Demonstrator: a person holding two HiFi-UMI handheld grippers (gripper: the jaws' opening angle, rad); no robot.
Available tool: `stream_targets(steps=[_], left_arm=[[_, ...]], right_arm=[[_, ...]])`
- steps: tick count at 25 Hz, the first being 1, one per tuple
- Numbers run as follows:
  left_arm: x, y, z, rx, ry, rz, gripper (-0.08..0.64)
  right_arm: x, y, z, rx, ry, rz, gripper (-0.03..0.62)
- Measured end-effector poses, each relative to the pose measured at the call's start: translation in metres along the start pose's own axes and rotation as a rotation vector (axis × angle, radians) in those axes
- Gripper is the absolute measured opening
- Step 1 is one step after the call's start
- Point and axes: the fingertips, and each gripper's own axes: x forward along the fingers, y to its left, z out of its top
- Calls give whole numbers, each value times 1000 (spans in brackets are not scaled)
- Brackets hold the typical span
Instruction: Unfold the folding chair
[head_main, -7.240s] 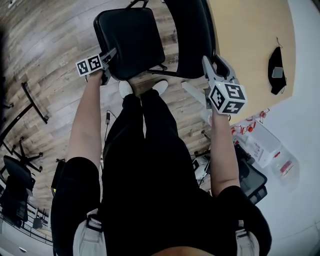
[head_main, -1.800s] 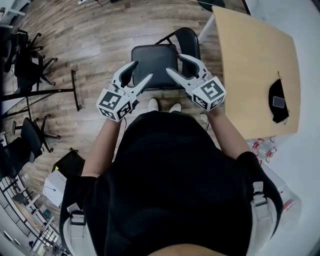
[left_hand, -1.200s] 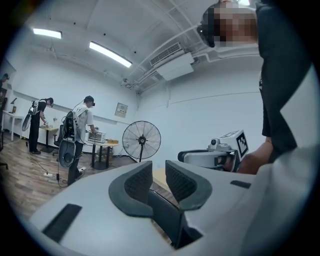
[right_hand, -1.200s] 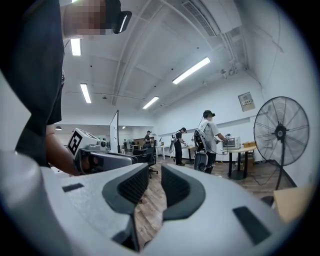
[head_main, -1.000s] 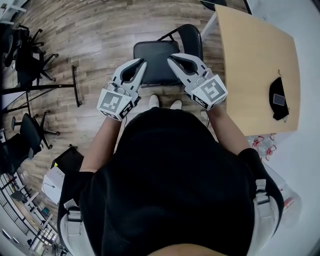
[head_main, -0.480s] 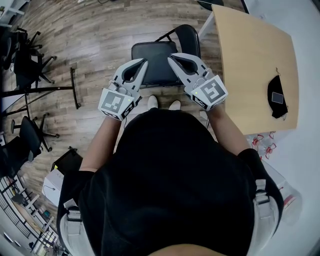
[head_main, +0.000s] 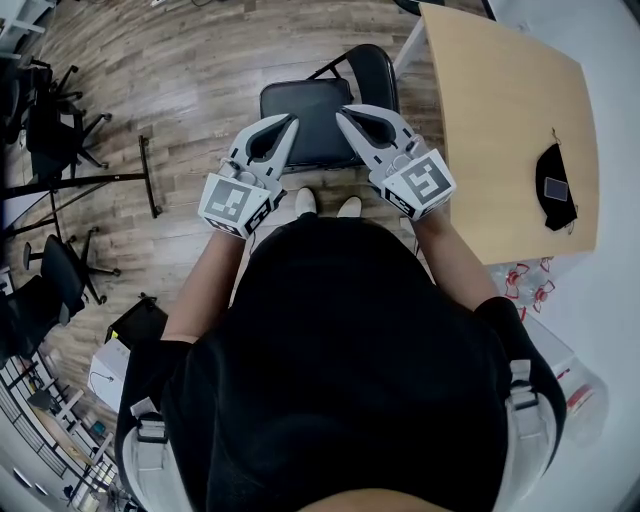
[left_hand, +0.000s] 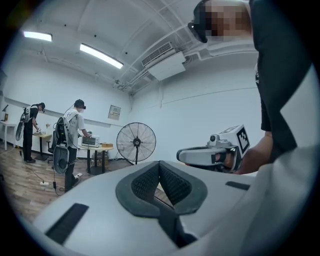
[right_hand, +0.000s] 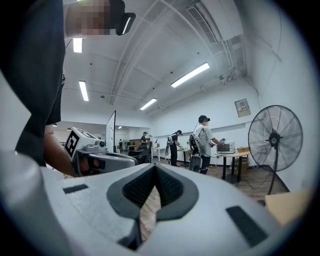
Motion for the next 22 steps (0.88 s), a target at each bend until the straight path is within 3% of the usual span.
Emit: stream_targets(steps=[22], left_arm=[[9,-9,-5,3,11,-48,-6]], right_arm=[[-14,-6,-3,2,8,-56,2]])
